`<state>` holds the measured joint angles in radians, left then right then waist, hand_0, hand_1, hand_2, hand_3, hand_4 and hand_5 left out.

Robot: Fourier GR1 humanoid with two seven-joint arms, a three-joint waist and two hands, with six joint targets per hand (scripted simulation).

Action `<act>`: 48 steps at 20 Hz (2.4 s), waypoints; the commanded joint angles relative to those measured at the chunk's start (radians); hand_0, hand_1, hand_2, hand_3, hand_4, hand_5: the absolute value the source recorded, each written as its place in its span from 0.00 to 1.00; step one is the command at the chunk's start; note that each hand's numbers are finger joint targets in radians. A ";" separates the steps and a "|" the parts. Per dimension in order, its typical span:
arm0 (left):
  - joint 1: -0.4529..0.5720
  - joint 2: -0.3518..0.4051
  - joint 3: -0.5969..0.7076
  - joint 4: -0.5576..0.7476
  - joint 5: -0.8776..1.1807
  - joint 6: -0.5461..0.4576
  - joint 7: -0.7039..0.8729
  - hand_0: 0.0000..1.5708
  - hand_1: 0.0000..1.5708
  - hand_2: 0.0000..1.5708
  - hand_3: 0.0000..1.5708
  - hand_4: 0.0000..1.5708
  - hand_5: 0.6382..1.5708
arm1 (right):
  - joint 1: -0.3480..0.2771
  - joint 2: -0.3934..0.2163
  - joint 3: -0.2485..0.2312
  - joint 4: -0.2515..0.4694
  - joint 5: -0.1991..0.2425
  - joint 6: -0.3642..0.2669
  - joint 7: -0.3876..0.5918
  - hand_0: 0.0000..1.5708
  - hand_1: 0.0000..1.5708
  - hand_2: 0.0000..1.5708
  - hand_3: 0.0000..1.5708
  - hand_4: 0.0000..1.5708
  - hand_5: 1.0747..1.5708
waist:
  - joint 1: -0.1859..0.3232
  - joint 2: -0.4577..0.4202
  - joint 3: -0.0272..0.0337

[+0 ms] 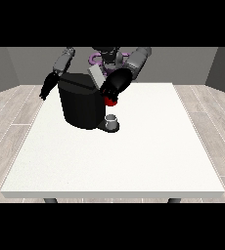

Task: Insert the coffee pod into the coffee machine and close the lid

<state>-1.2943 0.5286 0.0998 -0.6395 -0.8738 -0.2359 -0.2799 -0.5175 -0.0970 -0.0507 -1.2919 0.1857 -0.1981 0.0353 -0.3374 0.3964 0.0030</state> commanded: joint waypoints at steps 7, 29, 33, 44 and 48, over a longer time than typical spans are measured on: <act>-0.059 0.014 -0.015 0.012 -0.053 0.026 0.026 0.00 0.00 0.40 0.32 0.00 1.00 | -0.059 0.008 0.004 0.027 0.030 -0.032 -0.003 0.00 0.00 0.00 0.00 0.13 1.00 | 0.006 0.047 -0.0025; 0.270 -0.251 0.062 -0.033 0.115 0.005 0.006 0.00 0.00 0.08 0.00 0.00 1.00 | 0.255 0.039 -0.033 0.139 -0.023 -0.013 -0.078 0.00 0.00 0.00 0.00 0.00 1.00 | 0.217 -0.347 -0.0038; 0.398 -0.406 0.200 -0.034 0.308 0.013 -0.034 0.00 0.00 0.00 0.00 0.27 1.00 | 0.312 -0.015 -0.077 0.159 -0.051 0.021 -0.082 0.00 0.00 0.00 0.00 0.00 1.00 | 0.295 -0.455 -0.0052; 0.713 -0.477 0.295 -0.008 0.466 -0.085 -0.038 0.00 0.00 0.00 0.00 0.21 1.00 | 0.365 -0.007 -0.055 0.053 -0.134 0.143 -0.074 0.00 0.00 0.00 0.00 0.00 1.00 | 0.428 -0.701 -0.0031; 0.748 -0.488 0.292 -0.047 0.491 -0.062 -0.013 0.00 0.00 0.00 0.00 0.27 1.00 | 0.301 -0.005 0.004 -0.023 -0.102 0.153 -0.012 0.00 0.00 0.00 0.00 0.04 1.00 | 0.415 -0.698 -0.0031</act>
<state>-0.5844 0.0357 0.3804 -0.6571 -0.4169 -0.2831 -0.3248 -0.1967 -0.1021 -0.0882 -1.2609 0.0702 -0.0694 -0.0082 0.0727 -0.2803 -0.0006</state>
